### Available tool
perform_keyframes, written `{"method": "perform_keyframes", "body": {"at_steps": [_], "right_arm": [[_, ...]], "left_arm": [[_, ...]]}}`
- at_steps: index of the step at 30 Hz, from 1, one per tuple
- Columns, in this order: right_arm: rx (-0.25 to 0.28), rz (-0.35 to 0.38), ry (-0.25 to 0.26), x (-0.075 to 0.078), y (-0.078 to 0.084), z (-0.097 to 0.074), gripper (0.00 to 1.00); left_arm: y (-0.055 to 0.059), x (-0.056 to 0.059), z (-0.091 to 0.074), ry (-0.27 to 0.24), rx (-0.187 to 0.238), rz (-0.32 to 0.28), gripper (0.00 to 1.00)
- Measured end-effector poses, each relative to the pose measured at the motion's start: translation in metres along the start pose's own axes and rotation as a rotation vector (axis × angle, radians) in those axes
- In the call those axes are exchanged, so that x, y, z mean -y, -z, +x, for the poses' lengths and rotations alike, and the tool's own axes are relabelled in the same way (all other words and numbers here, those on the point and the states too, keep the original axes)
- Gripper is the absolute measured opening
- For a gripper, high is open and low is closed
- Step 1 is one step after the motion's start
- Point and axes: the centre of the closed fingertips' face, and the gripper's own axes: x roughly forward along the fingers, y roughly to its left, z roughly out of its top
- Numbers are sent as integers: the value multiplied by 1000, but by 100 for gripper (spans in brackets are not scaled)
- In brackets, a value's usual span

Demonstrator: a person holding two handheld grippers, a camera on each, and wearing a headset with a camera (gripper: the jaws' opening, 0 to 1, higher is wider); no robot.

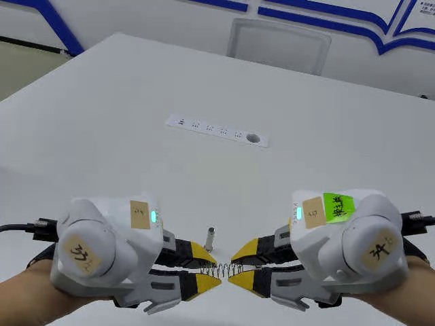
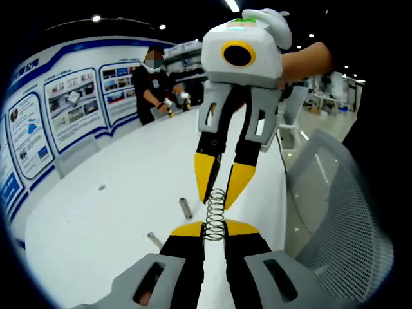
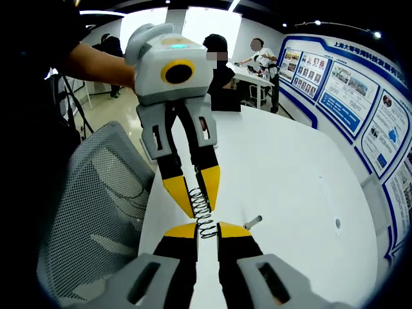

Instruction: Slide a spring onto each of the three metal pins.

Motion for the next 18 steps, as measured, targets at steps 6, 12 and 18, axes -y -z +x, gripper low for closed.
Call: {"method": "perform_keyframes", "body": {"at_steps": [6, 12, 18], "right_arm": [[25, 18, -35, -3, -1, -1, 13], [44, 51, -70, -4, 2, -3, 15], [58, 85, -66, -1, 2, -4, 12]], "left_arm": [[-2, 2, -2, 23, 0, 9, 10], [-6, 4, -3, 39, 7, 21, 10], [-6, 0, -2, 33, 14, 5, 10]]}}
